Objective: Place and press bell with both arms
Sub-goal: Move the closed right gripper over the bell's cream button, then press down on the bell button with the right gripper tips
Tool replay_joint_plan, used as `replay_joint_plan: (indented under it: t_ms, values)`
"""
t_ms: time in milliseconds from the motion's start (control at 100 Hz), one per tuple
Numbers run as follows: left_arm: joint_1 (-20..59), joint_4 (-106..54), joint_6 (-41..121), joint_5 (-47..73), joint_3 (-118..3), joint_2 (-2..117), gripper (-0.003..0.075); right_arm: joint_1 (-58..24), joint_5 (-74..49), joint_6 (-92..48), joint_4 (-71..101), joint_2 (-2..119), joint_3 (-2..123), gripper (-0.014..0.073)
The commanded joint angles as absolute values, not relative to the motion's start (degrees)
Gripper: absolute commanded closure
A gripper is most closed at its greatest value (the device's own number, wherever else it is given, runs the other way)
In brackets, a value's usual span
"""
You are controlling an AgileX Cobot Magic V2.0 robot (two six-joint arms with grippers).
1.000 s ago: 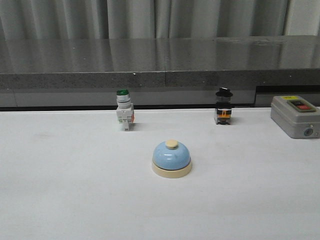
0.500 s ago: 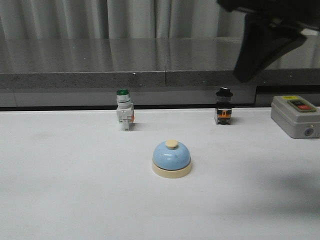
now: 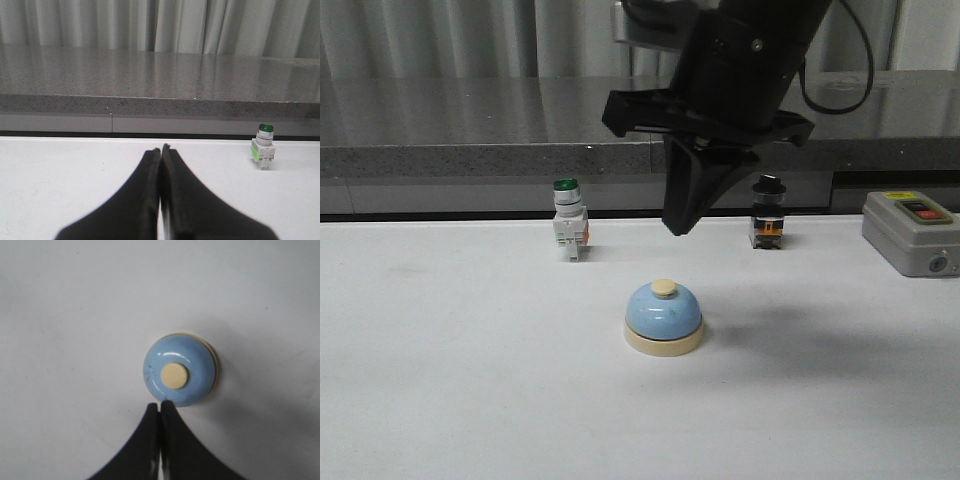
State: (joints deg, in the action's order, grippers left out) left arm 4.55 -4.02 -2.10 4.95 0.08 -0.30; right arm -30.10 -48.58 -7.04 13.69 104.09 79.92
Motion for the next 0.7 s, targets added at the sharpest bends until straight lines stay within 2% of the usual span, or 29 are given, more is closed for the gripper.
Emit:
replay_joint_plan:
  t_ms: [0, 690]
  values:
    - [4.4, -4.5, -2.5, 0.0, 2.4, -2.0, 0.0741, -30.2, -47.2, -7.8, 14.6, 103.1, 82.6, 0.0654]
    - [4.4, -4.5, -2.5, 0.0, 2.4, -2.0, 0.0741, -30.2, -45.4, -7.8, 14.6, 109.4, 82.9, 0.0654]
